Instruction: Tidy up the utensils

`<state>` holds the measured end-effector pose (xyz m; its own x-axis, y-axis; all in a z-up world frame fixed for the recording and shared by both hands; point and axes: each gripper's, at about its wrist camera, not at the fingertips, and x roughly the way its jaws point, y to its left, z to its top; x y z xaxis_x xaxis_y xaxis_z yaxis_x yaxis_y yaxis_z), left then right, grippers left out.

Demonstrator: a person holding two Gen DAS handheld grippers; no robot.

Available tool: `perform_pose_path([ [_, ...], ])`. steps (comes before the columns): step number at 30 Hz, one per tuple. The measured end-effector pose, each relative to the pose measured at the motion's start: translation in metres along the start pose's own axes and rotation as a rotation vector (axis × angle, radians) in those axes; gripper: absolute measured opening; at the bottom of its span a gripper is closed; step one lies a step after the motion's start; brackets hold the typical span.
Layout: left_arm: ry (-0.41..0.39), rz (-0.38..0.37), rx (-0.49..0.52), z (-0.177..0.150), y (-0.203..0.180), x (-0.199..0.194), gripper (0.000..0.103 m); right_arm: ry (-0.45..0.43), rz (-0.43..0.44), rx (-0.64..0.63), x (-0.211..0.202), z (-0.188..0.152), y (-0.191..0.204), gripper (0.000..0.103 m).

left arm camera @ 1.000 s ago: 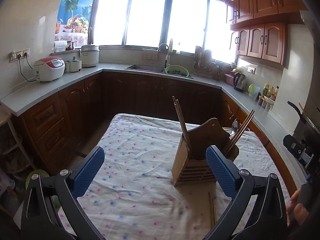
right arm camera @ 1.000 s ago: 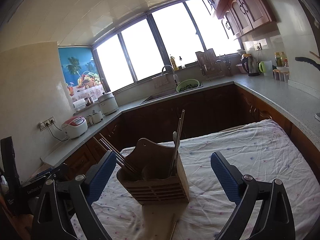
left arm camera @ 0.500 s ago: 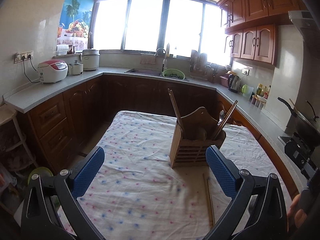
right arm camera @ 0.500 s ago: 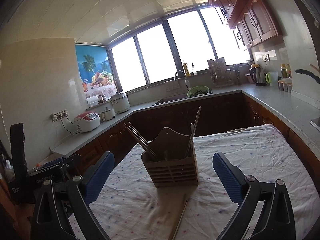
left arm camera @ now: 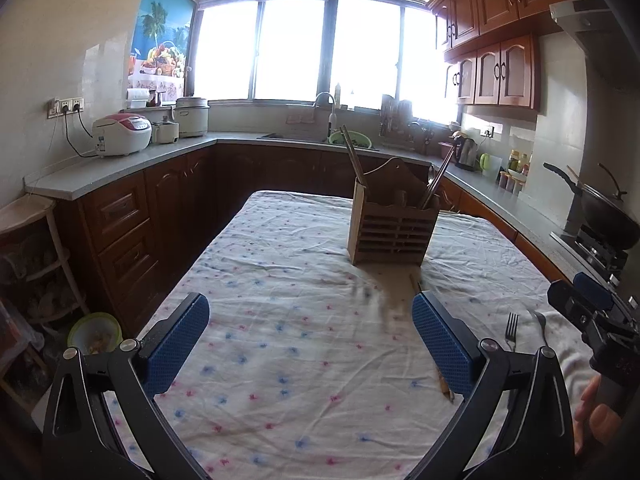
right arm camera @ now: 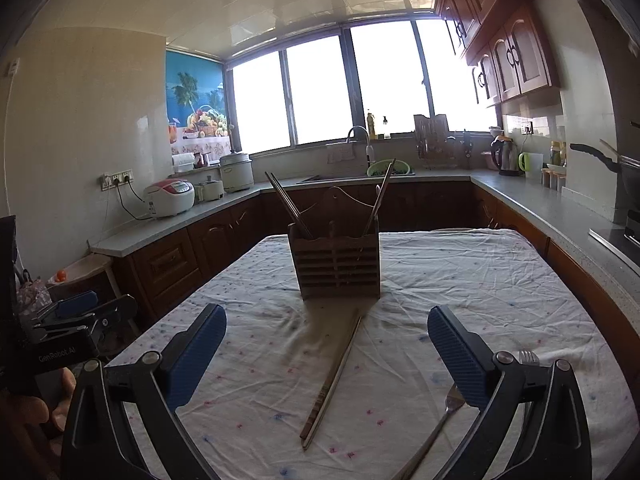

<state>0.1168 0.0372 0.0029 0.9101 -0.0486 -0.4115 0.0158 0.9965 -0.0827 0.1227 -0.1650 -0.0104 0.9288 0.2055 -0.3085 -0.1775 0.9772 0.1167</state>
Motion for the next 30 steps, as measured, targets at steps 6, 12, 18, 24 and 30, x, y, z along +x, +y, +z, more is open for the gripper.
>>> perform_pose_path([
  [6, -0.021, 0.000, 0.020, -0.023, -0.004, -0.012, 0.103, 0.034, -0.037, -0.011, -0.012, -0.033, 0.000, 0.102],
  [12, 0.006, -0.011, 0.050, -0.041, -0.016, -0.022, 0.103, 0.014, -0.091, 0.014, -0.035, -0.053, -0.006, 0.102],
  [18, 0.001, -0.017, 0.089, -0.045, -0.030, -0.035, 0.103, 0.011, -0.093, 0.010, -0.045, -0.057, -0.004, 0.102],
  [24, -0.027, 0.005, 0.113, -0.049, -0.037, -0.046, 0.103, 0.003, -0.087, 0.013, -0.049, -0.063, -0.002, 0.102],
  [30, -0.042, 0.025, 0.101, -0.057, -0.035, -0.049, 0.103, -0.004, -0.102, 0.003, -0.055, -0.084, -0.005, 0.102],
])
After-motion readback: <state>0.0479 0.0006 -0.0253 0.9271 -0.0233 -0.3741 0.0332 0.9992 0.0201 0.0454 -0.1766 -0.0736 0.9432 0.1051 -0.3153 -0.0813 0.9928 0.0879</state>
